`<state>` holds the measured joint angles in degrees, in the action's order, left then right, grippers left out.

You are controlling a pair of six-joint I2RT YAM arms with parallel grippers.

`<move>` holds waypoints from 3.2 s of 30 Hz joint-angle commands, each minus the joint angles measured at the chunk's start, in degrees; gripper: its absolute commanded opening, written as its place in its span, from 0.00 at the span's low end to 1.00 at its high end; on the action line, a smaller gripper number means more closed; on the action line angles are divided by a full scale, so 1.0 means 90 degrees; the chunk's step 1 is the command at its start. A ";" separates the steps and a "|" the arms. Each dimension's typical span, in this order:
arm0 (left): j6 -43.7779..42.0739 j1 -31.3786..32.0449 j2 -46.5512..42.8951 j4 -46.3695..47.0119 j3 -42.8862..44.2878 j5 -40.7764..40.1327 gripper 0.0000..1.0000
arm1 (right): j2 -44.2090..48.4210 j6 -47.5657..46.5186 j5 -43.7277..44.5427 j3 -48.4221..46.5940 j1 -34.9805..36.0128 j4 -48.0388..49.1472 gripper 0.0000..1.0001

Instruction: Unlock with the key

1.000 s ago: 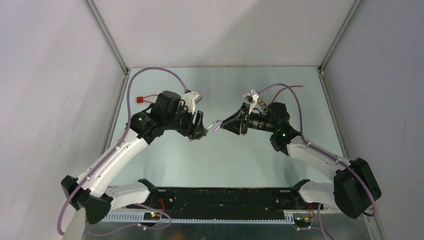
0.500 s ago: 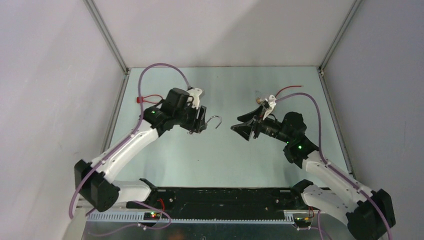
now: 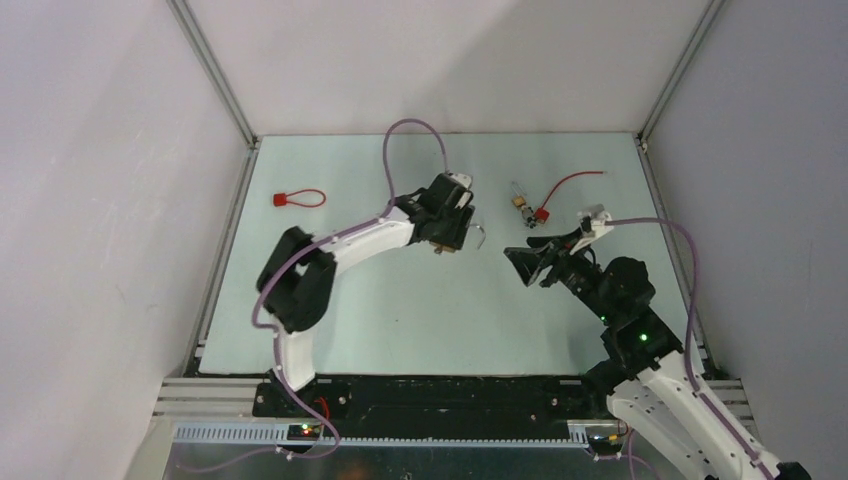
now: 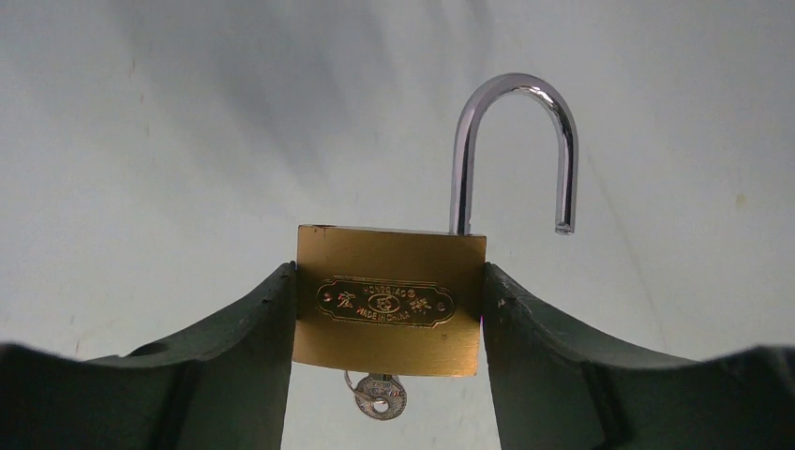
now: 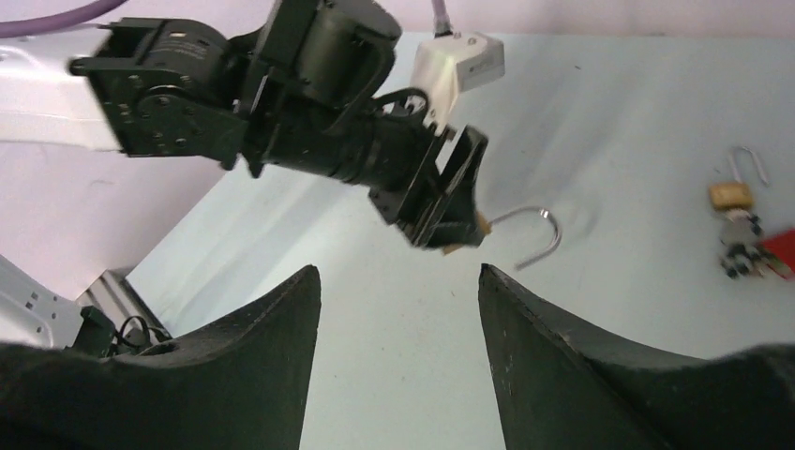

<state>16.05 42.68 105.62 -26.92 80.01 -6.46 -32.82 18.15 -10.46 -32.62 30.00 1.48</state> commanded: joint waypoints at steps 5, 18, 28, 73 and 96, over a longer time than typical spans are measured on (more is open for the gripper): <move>0.0619 0.0029 0.1425 0.0891 0.1540 -0.1149 0.00 | 0.1284 0.0217 0.1139 -0.0008 -0.0090 -0.1827 0.68; 0.1221 -0.0258 0.1436 0.0863 0.1671 -0.0854 0.99 | 0.1866 0.0412 0.1944 -0.0067 -0.0139 -0.2466 0.78; 0.2330 -0.2033 -0.1131 0.0601 -0.0138 -0.0743 1.00 | 0.1377 0.0153 0.2275 -0.0423 -0.0233 -0.2632 0.82; 0.3880 -0.6508 0.2575 -0.0371 0.2114 0.1394 0.21 | 0.1371 -0.0125 0.2123 -0.0725 -0.0698 -0.3072 0.83; -0.3002 -0.3701 -0.0040 -0.1587 0.0695 0.2839 0.00 | 0.1106 -0.0305 0.1638 -0.0760 -0.0737 -0.2575 0.83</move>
<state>7.81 3.79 111.94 -37.89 91.13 13.85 -22.46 16.84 5.76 -37.10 23.70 -24.58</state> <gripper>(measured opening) 0.011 0.828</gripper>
